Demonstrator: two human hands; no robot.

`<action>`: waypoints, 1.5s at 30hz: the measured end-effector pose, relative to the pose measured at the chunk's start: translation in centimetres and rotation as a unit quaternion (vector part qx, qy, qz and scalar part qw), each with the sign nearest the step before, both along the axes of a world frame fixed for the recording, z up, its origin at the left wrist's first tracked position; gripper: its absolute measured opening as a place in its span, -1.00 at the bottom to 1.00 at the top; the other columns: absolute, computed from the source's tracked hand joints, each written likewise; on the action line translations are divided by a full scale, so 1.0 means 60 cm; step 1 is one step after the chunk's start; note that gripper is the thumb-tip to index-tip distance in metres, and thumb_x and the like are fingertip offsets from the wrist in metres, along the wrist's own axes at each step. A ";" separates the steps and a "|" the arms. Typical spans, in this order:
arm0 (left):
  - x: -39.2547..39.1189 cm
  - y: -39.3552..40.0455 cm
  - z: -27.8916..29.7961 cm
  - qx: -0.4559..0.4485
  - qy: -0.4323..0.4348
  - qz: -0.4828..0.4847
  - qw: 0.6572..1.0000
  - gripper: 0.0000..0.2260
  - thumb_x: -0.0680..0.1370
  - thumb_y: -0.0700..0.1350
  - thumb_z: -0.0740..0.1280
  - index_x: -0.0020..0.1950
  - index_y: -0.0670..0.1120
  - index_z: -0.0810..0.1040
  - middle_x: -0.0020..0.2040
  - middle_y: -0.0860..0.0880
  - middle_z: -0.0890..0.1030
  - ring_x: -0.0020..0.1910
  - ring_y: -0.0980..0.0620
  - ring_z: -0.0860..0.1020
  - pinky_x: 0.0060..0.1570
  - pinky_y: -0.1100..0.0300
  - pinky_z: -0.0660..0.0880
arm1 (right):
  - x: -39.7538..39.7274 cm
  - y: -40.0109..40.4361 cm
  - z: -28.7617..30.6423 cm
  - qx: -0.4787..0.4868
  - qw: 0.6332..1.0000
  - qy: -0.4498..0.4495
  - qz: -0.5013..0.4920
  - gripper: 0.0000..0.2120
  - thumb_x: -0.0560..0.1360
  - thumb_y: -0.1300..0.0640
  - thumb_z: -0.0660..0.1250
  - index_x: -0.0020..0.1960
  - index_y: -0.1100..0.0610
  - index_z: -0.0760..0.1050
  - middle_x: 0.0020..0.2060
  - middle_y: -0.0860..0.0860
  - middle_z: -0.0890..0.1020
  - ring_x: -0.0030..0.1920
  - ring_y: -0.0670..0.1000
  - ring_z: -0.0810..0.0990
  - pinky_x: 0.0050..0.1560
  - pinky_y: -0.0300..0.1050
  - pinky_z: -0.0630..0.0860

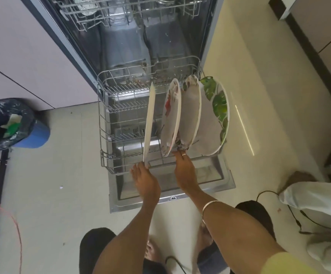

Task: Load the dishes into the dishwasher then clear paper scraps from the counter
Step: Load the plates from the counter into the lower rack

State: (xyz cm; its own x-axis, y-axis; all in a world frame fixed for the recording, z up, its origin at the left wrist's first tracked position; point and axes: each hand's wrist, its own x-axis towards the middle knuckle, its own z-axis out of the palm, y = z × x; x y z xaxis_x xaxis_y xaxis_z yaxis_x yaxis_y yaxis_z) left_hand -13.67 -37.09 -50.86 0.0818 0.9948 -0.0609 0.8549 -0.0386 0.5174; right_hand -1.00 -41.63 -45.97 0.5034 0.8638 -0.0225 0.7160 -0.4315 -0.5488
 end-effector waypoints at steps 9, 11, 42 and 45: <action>0.031 0.038 -0.059 0.084 -0.079 0.030 0.993 -0.76 0.60 -0.31 0.22 0.27 -0.25 0.42 0.29 -0.16 0.30 0.24 -0.19 0.36 0.08 -0.08 0.52 | 0.018 0.041 -0.071 0.136 0.988 -0.071 -0.022 -0.67 0.46 0.31 0.12 0.09 0.27 0.60 -0.04 0.19 0.64 -0.05 0.19 0.62 -0.10 -0.09 0.58; 0.044 0.052 -0.062 0.094 -0.081 0.038 0.992 -0.75 0.60 -0.29 0.20 0.28 -0.27 0.42 0.29 -0.20 0.32 0.27 -0.23 0.34 0.13 -0.07 0.50 | 0.028 0.061 -0.088 0.148 0.985 -0.086 -0.028 -0.70 0.46 0.36 0.18 0.10 0.27 0.59 -0.01 0.19 0.63 -0.03 0.19 0.61 -0.10 -0.05 0.58; 0.096 0.310 -0.114 0.248 -0.112 -0.116 0.955 -0.61 0.55 -0.46 0.26 0.38 -0.33 0.38 0.48 -0.35 0.27 0.53 -0.27 0.08 0.42 -0.27 0.16 | 0.105 0.300 -0.128 0.111 0.985 -0.134 -0.002 -0.11 0.53 0.36 0.29 0.57 0.26 -0.30 0.57 0.12 -0.26 0.01 -0.06 0.42 -0.04 -0.27 0.49; 0.096 0.329 -0.110 0.252 -0.113 -0.135 0.951 -0.62 0.54 -0.44 0.28 0.36 -0.33 0.43 0.45 -0.34 0.33 0.51 -0.33 0.14 0.34 -0.34 0.30 | 0.114 0.315 -0.120 0.112 0.986 -0.120 0.018 -0.09 0.50 0.44 0.25 0.55 0.23 -0.37 0.55 0.09 -0.36 0.06 -0.03 0.41 -0.03 -0.26 0.47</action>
